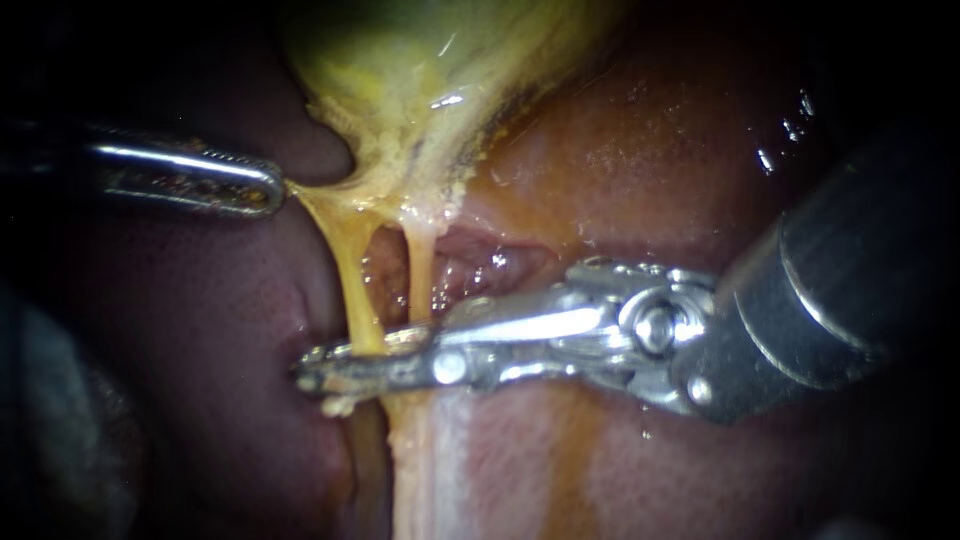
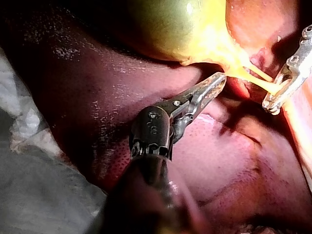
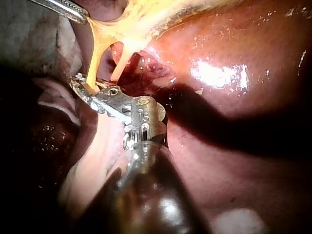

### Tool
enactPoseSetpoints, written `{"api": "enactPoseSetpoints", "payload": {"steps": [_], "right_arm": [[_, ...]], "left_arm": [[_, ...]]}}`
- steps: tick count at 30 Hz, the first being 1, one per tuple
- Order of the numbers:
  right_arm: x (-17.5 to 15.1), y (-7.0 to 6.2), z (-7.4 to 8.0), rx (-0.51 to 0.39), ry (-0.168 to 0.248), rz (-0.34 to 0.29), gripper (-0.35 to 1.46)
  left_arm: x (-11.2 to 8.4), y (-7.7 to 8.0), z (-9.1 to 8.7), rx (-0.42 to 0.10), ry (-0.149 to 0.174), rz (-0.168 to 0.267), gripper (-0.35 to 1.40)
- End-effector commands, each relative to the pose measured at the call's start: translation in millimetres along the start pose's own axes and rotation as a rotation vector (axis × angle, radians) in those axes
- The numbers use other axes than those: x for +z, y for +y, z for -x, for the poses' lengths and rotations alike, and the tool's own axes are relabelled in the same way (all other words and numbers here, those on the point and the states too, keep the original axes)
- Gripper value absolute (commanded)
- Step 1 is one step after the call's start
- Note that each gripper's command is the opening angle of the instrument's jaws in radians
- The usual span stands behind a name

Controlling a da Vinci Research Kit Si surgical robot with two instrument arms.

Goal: Going back second clip left tube

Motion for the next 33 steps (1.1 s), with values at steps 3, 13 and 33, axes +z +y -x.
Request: {"api": "enactPoseSetpoints", "payload": {"steps": [3, 13, 33], "right_arm": [[0.3, 0.3, 0.1, -0.001, 0.005, -0.015, -0.15], [2.0, 3.9, 1.8, -0.18, 0.011, -0.024, 0.44], [-4.7, 4.3, 3.2, -0.573, 0.082, 0.105, 0.49]], "left_arm": [[0.0, 0.0, 0.1, 0.0, 0.0, -0.001, -0.35], [0.1, 0.0, 0.1, 0.001, 0.001, -0.002, -0.35], [0.1, -0.1, 0.3, 0.002, 0.001, -0.002, -0.35]]}}
